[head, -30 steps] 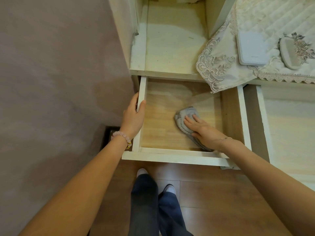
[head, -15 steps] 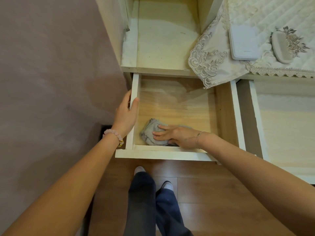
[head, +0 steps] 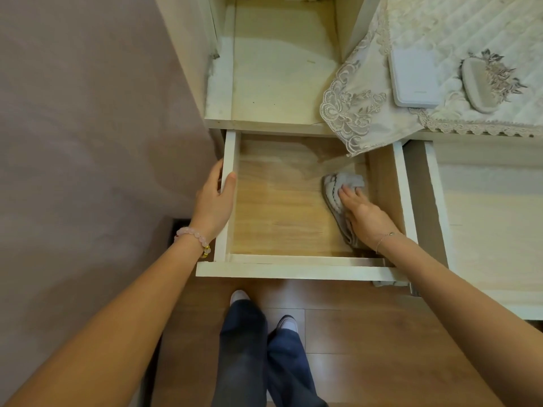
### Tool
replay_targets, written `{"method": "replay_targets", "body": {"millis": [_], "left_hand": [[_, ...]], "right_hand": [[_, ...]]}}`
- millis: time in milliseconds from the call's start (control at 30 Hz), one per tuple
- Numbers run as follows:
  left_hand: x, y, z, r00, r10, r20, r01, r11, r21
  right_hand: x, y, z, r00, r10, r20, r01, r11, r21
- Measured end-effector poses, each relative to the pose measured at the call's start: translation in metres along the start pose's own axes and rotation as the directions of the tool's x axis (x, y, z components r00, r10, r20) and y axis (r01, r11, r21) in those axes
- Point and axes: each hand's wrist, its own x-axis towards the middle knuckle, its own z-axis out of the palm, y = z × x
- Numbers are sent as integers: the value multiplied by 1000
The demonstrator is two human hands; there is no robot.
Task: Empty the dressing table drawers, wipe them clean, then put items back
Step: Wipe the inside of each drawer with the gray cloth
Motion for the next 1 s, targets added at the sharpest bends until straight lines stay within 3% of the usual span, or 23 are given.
{"method": "replay_targets", "body": {"millis": [167, 300, 500, 634, 834, 1000], "left_hand": [[0, -1, 1, 1000, -4, -6, 4, 1000, -12], [1, -1, 0, 1000, 8, -3, -8, 1000, -17], [1, 0, 0, 1000, 5, -7, -5, 1000, -9], [1, -1, 0, 1000, 14, -11, -15, 1000, -9], [3, -4, 0, 1000, 2, -1, -2, 1000, 2], [3, -3, -1, 1000, -27, 3, 27, 1000, 3]], "right_hand": [[39, 0, -2, 980, 135, -149, -130, 991, 43], [46, -6, -3, 966, 123, -228, -90, 985, 149], [13, -30, 5, 997, -29, -70, 41, 984, 174], [3, -45, 10, 996, -79, -40, 84, 985, 153], [-11, -30, -4, 980, 118, -158, -107, 991, 80], [-12, -34, -7, 945, 246, -216, -211, 962, 174]]}}
